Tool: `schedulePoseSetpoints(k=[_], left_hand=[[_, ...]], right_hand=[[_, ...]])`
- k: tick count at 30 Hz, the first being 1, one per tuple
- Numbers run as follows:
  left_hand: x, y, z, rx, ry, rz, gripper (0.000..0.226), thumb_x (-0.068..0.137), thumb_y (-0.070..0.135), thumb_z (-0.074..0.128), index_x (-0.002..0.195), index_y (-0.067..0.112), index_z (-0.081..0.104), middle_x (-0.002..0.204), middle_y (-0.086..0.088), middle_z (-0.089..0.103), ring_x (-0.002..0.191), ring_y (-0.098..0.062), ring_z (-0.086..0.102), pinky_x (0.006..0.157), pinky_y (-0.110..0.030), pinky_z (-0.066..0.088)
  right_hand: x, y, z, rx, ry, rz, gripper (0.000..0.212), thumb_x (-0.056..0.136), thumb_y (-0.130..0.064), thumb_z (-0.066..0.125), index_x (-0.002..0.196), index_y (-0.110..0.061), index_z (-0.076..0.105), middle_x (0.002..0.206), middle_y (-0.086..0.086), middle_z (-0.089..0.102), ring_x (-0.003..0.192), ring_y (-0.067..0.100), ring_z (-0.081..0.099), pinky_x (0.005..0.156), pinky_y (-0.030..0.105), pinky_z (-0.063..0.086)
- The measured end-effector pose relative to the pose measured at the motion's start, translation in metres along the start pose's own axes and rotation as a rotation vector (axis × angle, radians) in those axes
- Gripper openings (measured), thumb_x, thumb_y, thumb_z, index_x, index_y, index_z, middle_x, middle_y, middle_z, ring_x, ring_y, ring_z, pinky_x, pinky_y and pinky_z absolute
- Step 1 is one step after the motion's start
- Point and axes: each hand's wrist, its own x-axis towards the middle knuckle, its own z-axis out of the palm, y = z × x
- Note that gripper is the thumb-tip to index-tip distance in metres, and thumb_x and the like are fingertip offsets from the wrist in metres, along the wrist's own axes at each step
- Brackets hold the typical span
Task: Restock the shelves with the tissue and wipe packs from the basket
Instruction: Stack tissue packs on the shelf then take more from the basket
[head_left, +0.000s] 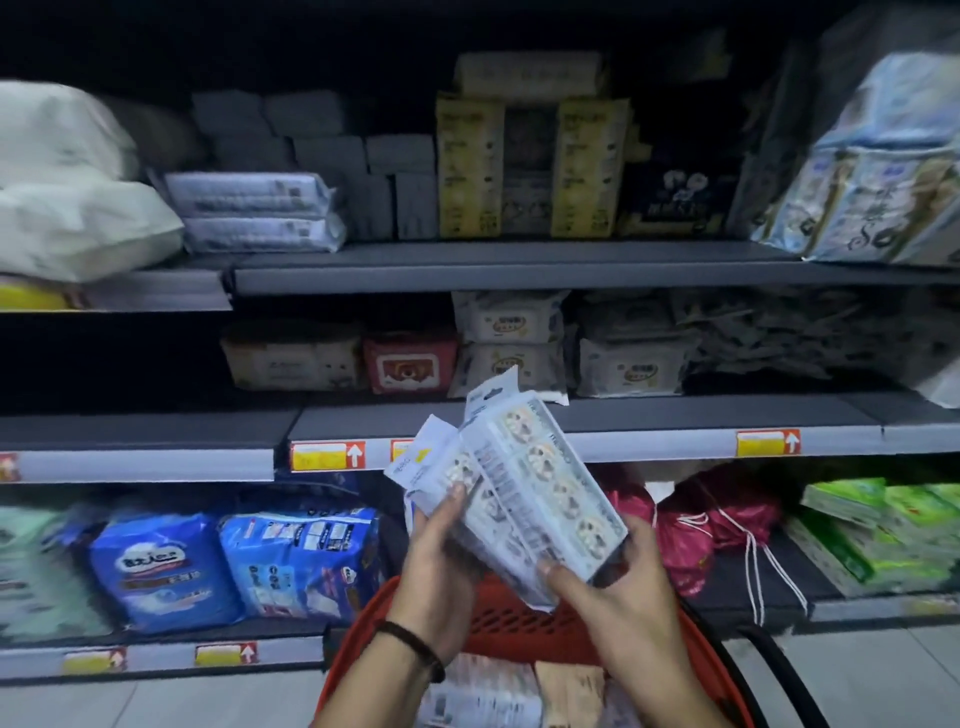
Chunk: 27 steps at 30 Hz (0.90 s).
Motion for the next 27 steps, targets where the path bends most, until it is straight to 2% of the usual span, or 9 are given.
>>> schedulePoseSetpoints(k=[4, 7, 10, 13, 15, 17, 20, 23, 27], left_hand=[[-0.003, 0.018, -0.008, 0.027, -0.075, 0.064, 0.053, 0.086, 0.024, 0.074, 0.136, 0.025, 0.054, 0.131, -0.004, 0.073, 0.114, -0.027, 0.073, 0.074, -0.045, 0.063], [-0.012, 0.028, -0.01, 0.028, -0.145, 0.062, 0.062, 0.084, 0.015, 0.08, 0.139, 0.023, 0.052, 0.133, -0.007, 0.071, 0.111, -0.029, 0.074, 0.076, -0.045, 0.063], [-0.021, 0.034, -0.01, 0.061, -0.196, 0.126, 0.069, 0.08, 0.007, 0.076, 0.14, 0.028, 0.05, 0.134, -0.006, 0.07, 0.117, -0.032, 0.071, 0.084, -0.053, 0.062], [-0.031, 0.045, -0.005, 0.07, -0.179, 0.207, 0.076, 0.083, -0.005, 0.078, 0.141, 0.034, 0.048, 0.133, -0.008, 0.071, 0.114, -0.035, 0.073, 0.078, -0.051, 0.063], [-0.035, 0.062, -0.002, 0.089, -0.155, 0.272, 0.077, 0.083, -0.007, 0.073, 0.141, 0.037, 0.047, 0.131, -0.007, 0.072, 0.11, -0.034, 0.075, 0.074, -0.048, 0.064], [-0.036, 0.084, 0.001, 0.138, -0.147, 0.36, 0.074, 0.082, -0.006, 0.074, 0.138, 0.036, 0.05, 0.13, -0.006, 0.072, 0.111, -0.032, 0.074, 0.076, -0.048, 0.064], [-0.035, 0.127, 0.004, 0.251, -0.125, 0.493, 0.073, 0.076, 0.005, 0.083, 0.136, 0.034, 0.054, 0.13, -0.003, 0.072, 0.118, -0.03, 0.071, 0.084, -0.051, 0.063], [-0.027, 0.179, 0.004, 0.419, -0.006, 0.675, 0.075, 0.067, 0.026, 0.098, 0.132, 0.038, 0.061, 0.131, -0.002, 0.07, 0.122, -0.024, 0.069, 0.095, -0.056, 0.059], [-0.012, 0.248, 0.006, 0.612, 0.136, 0.852, 0.07, 0.065, 0.046, 0.094, 0.128, 0.039, 0.065, 0.129, 0.003, 0.071, 0.121, -0.015, 0.068, 0.104, -0.047, 0.054]], right_hand=[[0.002, -0.018, 0.004, 0.088, 0.007, -0.108, 0.08, 0.063, -0.02, 0.101, 0.131, -0.037, 0.061, 0.123, -0.007, 0.076, 0.115, 0.017, 0.073, 0.098, 0.048, 0.06], [-0.001, -0.038, 0.011, 0.187, -0.006, -0.092, 0.105, 0.08, -0.005, 0.088, 0.161, -0.045, 0.035, 0.137, -0.018, 0.066, 0.118, -0.004, 0.067, 0.087, 0.017, 0.059], [-0.008, -0.055, 0.02, 0.194, -0.001, -0.121, 0.107, 0.09, -0.019, 0.08, 0.163, -0.054, 0.011, 0.147, -0.027, 0.052, 0.125, -0.014, 0.056, 0.092, 0.011, 0.048], [-0.018, -0.078, 0.031, 0.136, -0.003, -0.207, 0.099, 0.087, -0.034, 0.075, 0.163, -0.053, 0.015, 0.152, -0.032, 0.042, 0.14, -0.01, 0.044, 0.11, 0.018, 0.038], [-0.018, -0.092, 0.039, 0.105, 0.012, -0.278, 0.094, 0.082, -0.038, 0.076, 0.161, -0.051, 0.027, 0.157, -0.021, 0.046, 0.141, -0.006, 0.046, 0.104, 0.01, 0.043], [-0.014, -0.105, 0.05, 0.087, 0.066, -0.346, 0.084, 0.081, -0.038, 0.079, 0.155, -0.051, 0.04, 0.154, -0.012, 0.05, 0.141, 0.006, 0.051, 0.098, 0.009, 0.049], [-0.008, -0.137, 0.072, 0.116, 0.147, -0.429, 0.082, 0.078, -0.038, 0.085, 0.149, -0.055, 0.046, 0.149, -0.011, 0.054, 0.138, 0.014, 0.055, 0.104, 0.036, 0.057], [0.002, -0.181, 0.095, 0.092, 0.177, -0.532, 0.086, 0.077, -0.04, 0.085, 0.152, -0.054, 0.044, 0.146, -0.022, 0.051, 0.138, 0.005, 0.052, 0.107, 0.033, 0.051], [0.036, -0.239, 0.128, 0.032, 0.065, -0.603, 0.089, 0.085, -0.037, 0.084, 0.158, -0.05, 0.036, 0.135, -0.038, 0.045, 0.127, -0.023, 0.043, 0.1, 0.011, 0.037]])
